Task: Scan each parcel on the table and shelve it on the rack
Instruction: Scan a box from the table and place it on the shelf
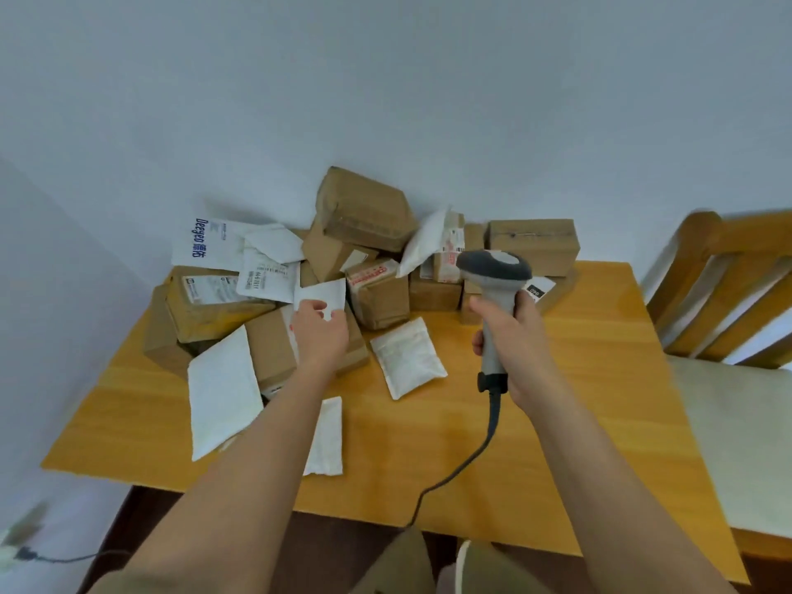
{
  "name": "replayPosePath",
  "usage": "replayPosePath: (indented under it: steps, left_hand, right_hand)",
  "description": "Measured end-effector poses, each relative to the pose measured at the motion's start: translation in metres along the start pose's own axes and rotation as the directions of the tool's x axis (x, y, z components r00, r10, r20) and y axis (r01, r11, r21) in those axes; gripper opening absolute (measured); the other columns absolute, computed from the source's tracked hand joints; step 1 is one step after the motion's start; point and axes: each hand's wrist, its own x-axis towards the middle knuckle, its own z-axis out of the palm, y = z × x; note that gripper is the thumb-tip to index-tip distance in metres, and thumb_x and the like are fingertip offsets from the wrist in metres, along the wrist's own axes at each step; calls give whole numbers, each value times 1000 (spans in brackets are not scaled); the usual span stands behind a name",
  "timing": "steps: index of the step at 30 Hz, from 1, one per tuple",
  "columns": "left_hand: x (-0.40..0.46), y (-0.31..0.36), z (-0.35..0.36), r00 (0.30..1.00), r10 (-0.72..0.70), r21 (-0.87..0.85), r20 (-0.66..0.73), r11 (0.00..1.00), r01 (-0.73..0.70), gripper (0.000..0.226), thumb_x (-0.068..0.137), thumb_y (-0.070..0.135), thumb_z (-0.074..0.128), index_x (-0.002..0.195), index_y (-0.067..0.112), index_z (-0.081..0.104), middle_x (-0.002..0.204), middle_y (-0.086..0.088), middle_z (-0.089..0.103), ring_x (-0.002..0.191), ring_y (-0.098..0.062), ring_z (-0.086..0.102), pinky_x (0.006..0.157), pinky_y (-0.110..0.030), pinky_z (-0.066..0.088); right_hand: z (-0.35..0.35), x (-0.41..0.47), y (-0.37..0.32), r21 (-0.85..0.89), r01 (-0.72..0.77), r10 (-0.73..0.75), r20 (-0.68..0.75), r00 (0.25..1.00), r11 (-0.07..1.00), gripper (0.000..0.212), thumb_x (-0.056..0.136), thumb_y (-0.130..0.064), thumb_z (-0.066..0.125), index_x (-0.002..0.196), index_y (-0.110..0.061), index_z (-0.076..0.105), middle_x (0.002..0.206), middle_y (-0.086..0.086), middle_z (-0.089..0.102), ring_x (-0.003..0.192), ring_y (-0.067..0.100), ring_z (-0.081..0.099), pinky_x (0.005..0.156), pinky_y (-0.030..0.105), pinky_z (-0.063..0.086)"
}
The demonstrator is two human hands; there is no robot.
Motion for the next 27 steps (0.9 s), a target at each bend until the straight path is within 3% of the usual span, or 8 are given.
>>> replayPosePath:
  steps: [7, 10, 13, 17, 20, 23, 25, 27]
  left_hand:
    - [73, 76, 24, 998, -37, -94, -57, 995, 32, 76, 89, 50, 62, 145, 9, 30, 146, -12, 39, 125, -31, 45, 100, -43, 42]
    - [102, 100, 35, 985, -163, 18, -59, 986, 164, 105, 82, 71, 56, 155, 14, 8, 159, -14, 17, 142, -40, 26, 110, -55, 31]
    - [126, 120, 41, 964, -262, -46, -38, 965, 260, 115, 76, 76, 61, 157, 17, 4, 161, -12, 15, 145, -40, 20, 114, -56, 23]
    - [151, 126, 54, 958, -281, -198, 62, 937, 288, 107, 78, 60, 72, 154, 14, 14, 154, -9, 33, 139, -33, 36, 111, -42, 35]
    - [158, 117, 58, 947, -283, -297, 152, 901, 317, 72, 86, 36, 72, 143, 12, 36, 137, -8, 53, 112, -25, 58, 96, -37, 51]
    - [157, 112, 52, 915, -317, -358, 251, 848, 392, 48, 91, 23, 66, 133, 18, 45, 126, -7, 58, 94, -22, 62, 82, -38, 54]
    - [157, 110, 47, 895, -335, -399, 294, 808, 434, 55, 87, 29, 68, 134, 21, 42, 126, -7, 54, 103, -25, 61, 83, -41, 56]
    - [159, 112, 41, 896, -350, -443, 274, 781, 440, 74, 76, 44, 75, 137, 22, 38, 125, -5, 51, 103, -26, 58, 74, -38, 58]
  right_hand:
    - [20, 71, -20, 3, -8, 8, 45, 999, 1000, 29, 91, -24, 66, 118, -21, 55, 96, 5, 62, 56, 10, 56, 57, 25, 50]
    - [21, 84, -18, 31, -45, 45, 5, 999, 999, 27, 92, -25, 65, 116, -21, 55, 97, 7, 63, 55, 10, 55, 58, 27, 50]
    - [23, 94, -18, 31, -58, 59, -6, 998, 998, 27, 92, -25, 65, 117, -24, 55, 98, 7, 64, 54, 7, 56, 57, 25, 50]
    - [27, 111, -21, 34, -73, 74, -23, 997, 997, 25, 92, -25, 66, 114, -24, 56, 95, 6, 65, 54, 7, 56, 59, 26, 51]
    - [30, 120, -20, 8, -73, 73, -36, 997, 997, 23, 91, -24, 67, 112, -23, 57, 85, 5, 63, 54, 8, 56, 57, 25, 50]
    - [32, 124, -21, -25, -80, 79, -27, 996, 996, 16, 91, -22, 67, 105, -23, 59, 73, 4, 59, 51, 8, 54, 53, 23, 49]
    - [34, 126, -20, -34, -84, 83, -22, 996, 996, 14, 91, -22, 67, 104, -21, 60, 69, 4, 57, 50, 8, 52, 53, 24, 48]
    - [35, 126, -19, -33, -87, 86, -16, 996, 996, 17, 91, -22, 66, 107, -19, 61, 67, 4, 57, 50, 8, 52, 54, 25, 48]
